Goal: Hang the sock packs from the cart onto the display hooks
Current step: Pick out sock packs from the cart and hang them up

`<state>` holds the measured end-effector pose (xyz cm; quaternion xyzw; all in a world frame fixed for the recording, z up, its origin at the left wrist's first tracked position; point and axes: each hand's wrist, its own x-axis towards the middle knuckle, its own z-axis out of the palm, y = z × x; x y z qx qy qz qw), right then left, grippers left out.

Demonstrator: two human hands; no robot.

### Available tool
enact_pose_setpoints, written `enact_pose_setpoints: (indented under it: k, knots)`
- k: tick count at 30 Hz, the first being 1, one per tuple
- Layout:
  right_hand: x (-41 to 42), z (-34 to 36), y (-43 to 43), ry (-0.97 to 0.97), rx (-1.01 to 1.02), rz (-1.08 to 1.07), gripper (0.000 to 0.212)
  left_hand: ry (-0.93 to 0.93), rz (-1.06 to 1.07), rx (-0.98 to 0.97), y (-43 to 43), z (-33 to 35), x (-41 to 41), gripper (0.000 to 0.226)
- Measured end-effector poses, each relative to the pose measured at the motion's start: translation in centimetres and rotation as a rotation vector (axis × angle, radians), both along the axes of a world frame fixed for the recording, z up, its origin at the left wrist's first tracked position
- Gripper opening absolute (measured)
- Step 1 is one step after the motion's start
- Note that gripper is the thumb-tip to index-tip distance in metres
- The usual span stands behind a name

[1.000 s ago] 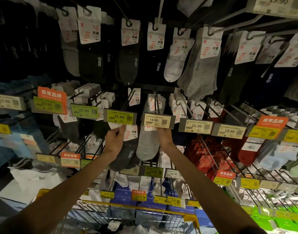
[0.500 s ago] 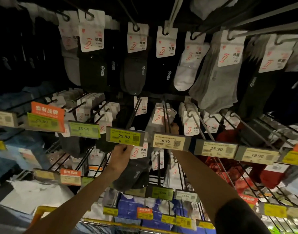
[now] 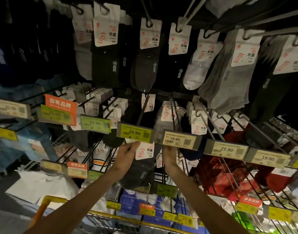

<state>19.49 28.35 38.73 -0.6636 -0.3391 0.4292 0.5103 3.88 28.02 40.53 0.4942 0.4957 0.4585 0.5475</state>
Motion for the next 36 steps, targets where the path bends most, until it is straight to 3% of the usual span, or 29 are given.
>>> enact_pose_setpoints:
  k: [6,9,10,13,14,21,25,31,36]
  knots:
    - [-2.2,-1.4,-5.7,0.049,0.077,0.142,0.023,-0.113,-0.028,-0.071,-1.8,0.6,-1.1,0.028]
    - [-2.3,-0.7,-7.6,0.079,0.044,0.211,0.078,-0.111,-0.03,-0.038,-3.5,0.6,-1.6,0.027]
    - [-2.6,-0.1,-8.5,0.081,0.06,0.246,0.082,-0.108,-0.03,-0.019,-4.2,0.7,-1.9,0.026]
    - [-3.7,0.7,-10.9,0.078,0.139,0.295,0.044,-0.054,-0.036,0.075,-6.2,0.5,-3.0,0.031]
    - [-4.1,1.0,-11.5,0.075,0.157,0.291,0.039,-0.038,-0.039,0.101,-6.8,0.4,-3.4,0.033]
    - [-7.6,3.0,-13.9,0.006,0.214,0.275,0.042,0.092,-0.037,0.2,-9.6,2.4,-7.1,0.03]
    - [-9.0,5.0,-15.0,0.086,0.285,0.297,0.037,0.189,-0.062,0.244,-11.0,3.7,-9.6,0.036]
    - [-11.0,7.9,-16.4,0.067,0.417,0.328,0.038,0.164,0.022,0.406,-13.3,6.2,-12.3,0.039]
    - [-11.4,12.0,-16.1,0.1,0.56,0.293,0.041,0.073,-0.026,0.431,-13.1,11.4,-12.6,0.027]
